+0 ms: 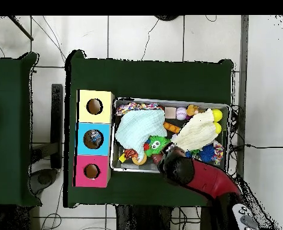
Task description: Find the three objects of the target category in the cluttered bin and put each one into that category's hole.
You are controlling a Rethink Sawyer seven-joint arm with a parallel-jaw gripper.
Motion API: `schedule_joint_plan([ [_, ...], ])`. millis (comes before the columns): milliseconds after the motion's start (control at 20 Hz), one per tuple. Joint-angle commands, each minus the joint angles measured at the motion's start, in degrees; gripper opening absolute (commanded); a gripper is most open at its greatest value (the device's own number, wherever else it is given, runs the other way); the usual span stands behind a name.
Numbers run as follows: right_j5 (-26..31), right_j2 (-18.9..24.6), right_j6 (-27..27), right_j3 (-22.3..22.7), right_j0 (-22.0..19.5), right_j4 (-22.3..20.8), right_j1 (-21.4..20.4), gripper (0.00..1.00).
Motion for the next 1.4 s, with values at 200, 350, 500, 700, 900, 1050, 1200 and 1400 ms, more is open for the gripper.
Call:
schedule_joint_plan([
  [200, 1.2, 1.8, 2.6, -6.6, -1.2, -0.8, 2.9, 1.00],
  [350, 1.9, 1.0, 2.6, -7.2, -0.5, -1.0, 2.8, 1.00],
  [500, 3.2, 0.5, 2.1, -8.2, -0.1, -1.2, 3.0, 1.00],
  [700, 4.8, 0.8, 0.8, -9.5, -0.3, -1.6, 3.5, 1.00],
  [900, 5.2, 1.8, -0.2, -10.2, -1.5, -1.9, 3.9, 1.00],
  [1050, 5.5, 1.6, -1.1, -11.5, -2.0, -2.6, 4.7, 1.00],
  [1200, 5.9, 1.2, -2.8, -13.3, -3.0, -3.9, 5.8, 1.00],
  [1400, 8.7, -0.6, -4.3, -15.6, -2.9, -5.7, 6.9, 1.00],
])
